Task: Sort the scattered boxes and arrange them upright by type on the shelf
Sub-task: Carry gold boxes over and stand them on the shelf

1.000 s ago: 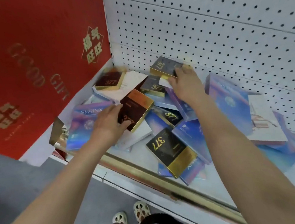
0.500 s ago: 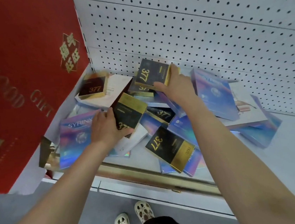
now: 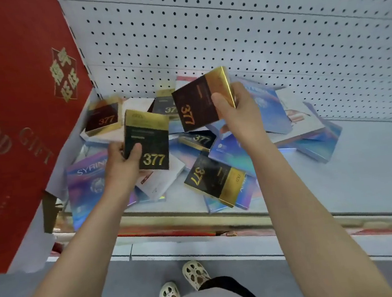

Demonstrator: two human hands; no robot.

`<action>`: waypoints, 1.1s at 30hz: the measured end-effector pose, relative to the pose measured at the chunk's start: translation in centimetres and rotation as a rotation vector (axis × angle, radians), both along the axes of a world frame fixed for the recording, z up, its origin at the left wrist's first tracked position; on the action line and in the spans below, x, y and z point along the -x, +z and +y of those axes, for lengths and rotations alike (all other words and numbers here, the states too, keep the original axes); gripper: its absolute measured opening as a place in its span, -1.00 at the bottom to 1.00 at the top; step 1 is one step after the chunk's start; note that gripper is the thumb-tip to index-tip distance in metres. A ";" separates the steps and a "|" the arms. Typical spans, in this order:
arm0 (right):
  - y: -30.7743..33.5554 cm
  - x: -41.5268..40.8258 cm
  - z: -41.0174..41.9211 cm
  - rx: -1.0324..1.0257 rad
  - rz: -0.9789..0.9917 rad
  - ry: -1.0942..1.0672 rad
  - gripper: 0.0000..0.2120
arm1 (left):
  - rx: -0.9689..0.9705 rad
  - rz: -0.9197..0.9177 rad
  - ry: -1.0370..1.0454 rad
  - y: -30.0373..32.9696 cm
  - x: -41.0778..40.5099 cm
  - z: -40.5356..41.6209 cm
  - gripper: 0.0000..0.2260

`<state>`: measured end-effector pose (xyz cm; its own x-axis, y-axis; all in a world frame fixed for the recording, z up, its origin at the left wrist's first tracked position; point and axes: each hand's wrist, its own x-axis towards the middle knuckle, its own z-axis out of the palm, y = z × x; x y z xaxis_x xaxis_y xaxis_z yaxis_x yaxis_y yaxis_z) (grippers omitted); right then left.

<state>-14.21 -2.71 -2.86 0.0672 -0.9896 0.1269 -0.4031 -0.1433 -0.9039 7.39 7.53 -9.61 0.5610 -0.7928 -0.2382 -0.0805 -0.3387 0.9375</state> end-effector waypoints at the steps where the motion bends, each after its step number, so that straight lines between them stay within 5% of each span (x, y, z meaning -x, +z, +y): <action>1: -0.1 0.8 1.1 -0.025 -0.052 -0.028 -0.90 | 0.026 0.072 0.001 0.0 0.2 0.2 -0.80; 5: -1.6 4.6 5.6 -0.114 -0.267 -0.175 -0.85 | 0.084 0.302 -0.029 -0.8 1.9 0.9 -0.79; 8: -3.0 7.6 9.2 -0.188 -0.361 -0.266 -0.76 | 0.119 0.275 -0.146 -1.6 4.0 1.3 -0.69; 17: -6.2 17.8 18.7 -0.184 -0.566 -0.633 -0.86 | 0.120 0.238 -0.451 -1.3 12.1 2.1 -0.87; 33: -7.7 44.1 32.0 -0.192 -0.438 -1.005 -0.82 | 0.060 0.136 -0.855 -2.2 42.9 7.2 -0.90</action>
<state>-58.32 29.27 -10.53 -0.7888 -0.5747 -0.2178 0.1024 0.2266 -0.9686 -35.55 14.70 -11.79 -0.2635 -0.9428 -0.2042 -0.1706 -0.1628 0.9718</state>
